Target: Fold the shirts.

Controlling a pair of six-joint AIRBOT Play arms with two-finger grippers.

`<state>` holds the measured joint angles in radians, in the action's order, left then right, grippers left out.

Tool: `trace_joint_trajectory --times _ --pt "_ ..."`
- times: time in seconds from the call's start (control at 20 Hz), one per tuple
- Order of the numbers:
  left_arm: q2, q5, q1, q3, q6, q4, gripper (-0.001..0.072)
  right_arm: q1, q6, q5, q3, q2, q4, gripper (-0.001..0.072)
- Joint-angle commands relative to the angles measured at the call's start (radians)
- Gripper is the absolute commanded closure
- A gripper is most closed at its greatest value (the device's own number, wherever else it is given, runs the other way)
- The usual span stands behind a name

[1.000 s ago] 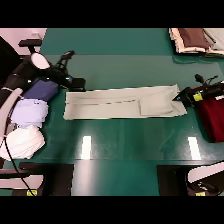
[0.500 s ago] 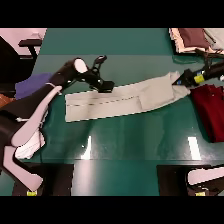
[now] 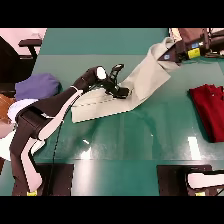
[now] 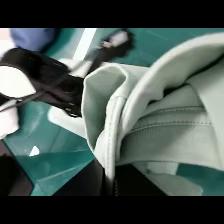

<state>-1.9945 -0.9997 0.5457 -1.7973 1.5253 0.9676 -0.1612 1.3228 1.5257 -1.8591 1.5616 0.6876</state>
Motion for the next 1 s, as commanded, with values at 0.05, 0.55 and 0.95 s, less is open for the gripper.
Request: trace_joint_trajectory --times 0.05,0.55,0.95 --pt "-0.015 -0.025 -0.008 -0.029 0.023 0.016 0.0684 -0.101 0.005 -0.030 -0.016 -0.004 -0.040 0.0696" --pt "0.413 -0.316 -0.393 -0.098 -0.016 0.322 0.0683 -0.428 -0.090 -0.212 -0.018 0.106 -0.040 0.0694" --pt "0.637 -0.330 -0.546 -0.097 -0.020 0.327 0.0683 -0.645 -0.074 -0.265 -0.174 0.317 0.235 0.0186"
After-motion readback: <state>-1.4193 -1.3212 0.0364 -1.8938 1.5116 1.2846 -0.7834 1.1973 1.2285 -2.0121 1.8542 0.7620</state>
